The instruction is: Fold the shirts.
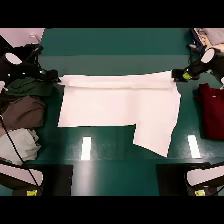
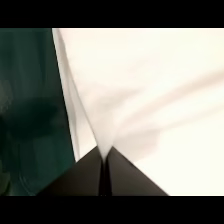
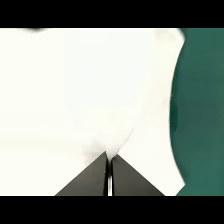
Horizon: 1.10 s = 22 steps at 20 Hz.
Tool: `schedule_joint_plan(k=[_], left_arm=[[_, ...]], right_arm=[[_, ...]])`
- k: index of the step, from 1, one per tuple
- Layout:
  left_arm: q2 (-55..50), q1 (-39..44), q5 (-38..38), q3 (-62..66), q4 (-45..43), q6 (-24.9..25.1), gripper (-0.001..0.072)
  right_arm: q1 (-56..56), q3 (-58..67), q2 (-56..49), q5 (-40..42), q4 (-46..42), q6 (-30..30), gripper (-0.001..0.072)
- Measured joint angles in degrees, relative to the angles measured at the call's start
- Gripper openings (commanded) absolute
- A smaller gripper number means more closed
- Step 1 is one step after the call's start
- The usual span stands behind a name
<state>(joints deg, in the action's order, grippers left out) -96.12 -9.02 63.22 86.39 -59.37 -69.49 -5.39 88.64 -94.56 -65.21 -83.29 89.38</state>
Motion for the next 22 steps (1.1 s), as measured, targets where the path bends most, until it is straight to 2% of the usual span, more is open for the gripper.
schedule_joint_plan(k=[3,4,5,6,7,11,16,22], left_arm=[[-0.24,-0.02,0.44,-1.86,-0.61,0.02,0.0024],[-0.26,-0.02,0.74,-2.21,-0.70,0.02,0.0126],[-0.31,-0.02,1.31,-2.40,-0.79,0.02,0.0413],[-0.31,-0.04,2.16,-2.58,-0.96,0.00,0.0517],[-0.31,-0.07,3.32,-2.71,-0.98,-0.07,0.0518],[0.00,-0.96,10.08,-1.90,-2.58,-1.31,0.0518],[4.90,-4.83,17.51,-4.83,-4.09,-3.28,0.0517],[15.30,-6.91,15.17,-24.46,-4.68,-2.95,0.0518]], right_arm=[[0.85,-2.51,0.02,-0.04,-0.28,0.04,0.0017],[1.01,-2.99,0.02,0.00,-0.33,0.15,0.0022],[1.07,-3.32,0.11,-0.02,-0.33,0.46,0.0060],[1.05,-3.61,0.33,-0.04,-0.33,0.74,0.0230],[0.81,-3.76,0.63,-0.09,-0.33,0.98,0.0398],[-1.16,-4.09,3.61,-2.99,-0.42,1.42,0.0387],[-5.35,-4.22,9.27,-14.40,0.96,-2.49,0.0383],[-8.81,-4.24,14.12,-20.04,12.04,-6.29,0.0378]])
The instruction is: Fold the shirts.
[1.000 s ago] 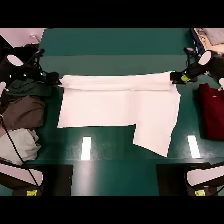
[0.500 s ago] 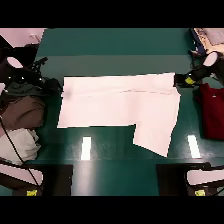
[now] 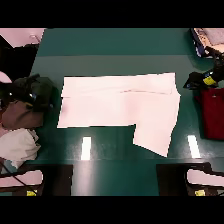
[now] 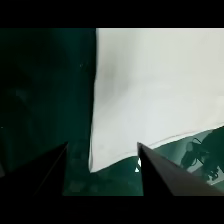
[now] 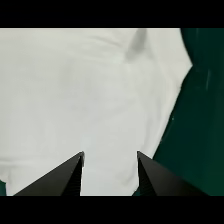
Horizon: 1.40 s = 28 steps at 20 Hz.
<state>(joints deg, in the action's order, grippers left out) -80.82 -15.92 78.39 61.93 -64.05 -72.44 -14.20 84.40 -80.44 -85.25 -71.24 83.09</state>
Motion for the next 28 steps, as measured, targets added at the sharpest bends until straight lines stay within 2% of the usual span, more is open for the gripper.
schedule_joint_plan(k=[2,3,4,5,10,11,12,13,15,21,28], left_arm=[[1.55,-0.13,-1.09,-5.20,-0.02,0.57,0.0517],[1.99,-0.20,-1.64,-7.13,0.07,0.83,0.0479],[2.34,-0.20,-2.25,-8.90,0.44,1.05,0.0401],[2.62,-0.20,-2.64,-10.32,0.83,1.27,0.0376],[3.15,-0.17,-4.07,-14.14,2.67,1.70,0.0375],[3.17,-0.17,-4.28,-14.40,2.97,1.73,0.0353],[3.19,-0.15,-4.72,-14.71,3.48,1.79,0.0199],[3.15,-0.13,-5.62,-14.93,3.74,1.88,0.0119],[3.15,-0.11,-7.28,-15.10,4.42,1.95,0.0021],[4.85,-0.07,-8.39,-14.27,5.79,2.29,0.0021],[11.41,-0.07,-9.22,-13.79,6.14,2.43,0.0021]], right_arm=[[0.26,0.00,0.61,-0.46,1.66,-0.66,0.0378],[0.68,0.00,0.72,-0.72,2.38,-0.81,0.0377],[1.14,0.00,0.85,-0.98,2.84,-0.96,0.0378],[1.55,0.00,0.98,-1.07,3.19,-1.07,0.0378],[2.69,0.00,1.16,-1.70,3.89,-1.40,0.0377],[2.84,0.00,1.18,-2.21,4.00,-1.44,0.0377],[2.91,0.00,1.18,-2.71,4.04,-1.46,0.0378],[2.91,0.00,1.18,-2.97,4.09,-1.49,0.0378],[2.93,0.00,1.20,-4.07,4.09,-1.55,0.0378],[0.85,-3.52,2.99,-7.10,4.09,-1.60,0.0378],[-8.04,-31.06,14.62,-0.09,3.78,-2.16,0.0378]])
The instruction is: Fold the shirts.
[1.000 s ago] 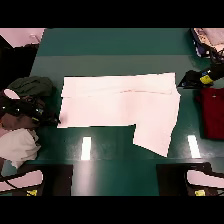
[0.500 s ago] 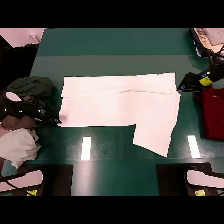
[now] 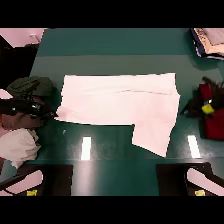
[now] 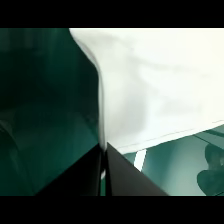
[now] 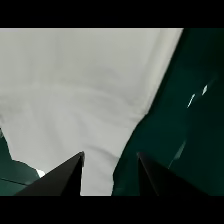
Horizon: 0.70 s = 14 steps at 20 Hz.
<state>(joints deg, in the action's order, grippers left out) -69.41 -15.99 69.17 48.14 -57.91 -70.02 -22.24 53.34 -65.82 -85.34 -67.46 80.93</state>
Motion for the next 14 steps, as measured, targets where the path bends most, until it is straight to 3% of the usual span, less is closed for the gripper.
schedule_joint_plan(k=[5,10,12,14], left_arm=[[0.92,0.00,0.57,0.00,0.35,-0.02,0.0021],[1.09,0.00,1.38,0.00,0.46,-0.02,0.0021],[1.09,0.00,1.68,0.00,0.48,-0.02,0.0022],[1.09,0.00,1.99,0.00,0.48,-0.02,0.0021]], right_arm=[[-3.08,-15.63,2.58,6.40,1.42,-1.51,0.0376],[0.55,-19.87,0.15,10.99,5.86,-2.49,0.0300],[3.17,-19.43,-1.11,13.33,6.38,-2.73,0.0112],[4.94,-18.67,-1.77,15.10,5.95,-2.93,0.0017]])
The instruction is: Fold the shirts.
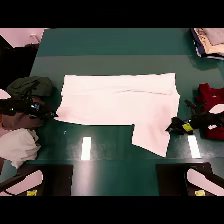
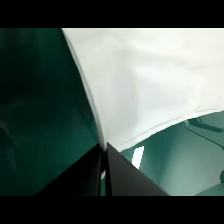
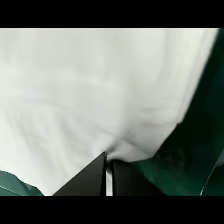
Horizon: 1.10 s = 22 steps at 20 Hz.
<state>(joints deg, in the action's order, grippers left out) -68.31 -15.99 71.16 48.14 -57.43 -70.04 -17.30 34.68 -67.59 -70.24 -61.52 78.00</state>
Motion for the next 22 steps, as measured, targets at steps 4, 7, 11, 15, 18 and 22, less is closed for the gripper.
schedule_joint_plan(k=[4,7,11,15,18,22], left_arm=[[0.02,0.00,0.74,0.00,-0.35,0.52,0.0021],[1.07,0.00,2.49,0.00,-0.83,0.85,0.0020],[6.64,0.00,5.86,-2.60,-1.64,0.92,0.0021],[13.42,0.02,9.70,-6.62,-1.84,-0.09,0.0021],[15.58,0.00,9.70,-6.99,0.72,-0.37,0.0021],[14.82,0.00,6.58,-3.28,4.79,-0.63,0.0021]], right_arm=[[0.79,0.96,2.40,1.68,-2.71,-0.09,0.0015],[-1.07,1.20,7.89,-2.64,-5.55,-0.13,0.0015],[-4.50,1.33,17.05,-13.16,-12.17,-0.09,0.0015],[-6.05,1.33,26.53,-19.30,-14.84,0.57,0.0015],[-4.66,1.38,31.32,-18.99,-14.38,1.40,0.0015],[-0.79,3.15,30.67,-14.45,-10.49,2.47,0.0015]])
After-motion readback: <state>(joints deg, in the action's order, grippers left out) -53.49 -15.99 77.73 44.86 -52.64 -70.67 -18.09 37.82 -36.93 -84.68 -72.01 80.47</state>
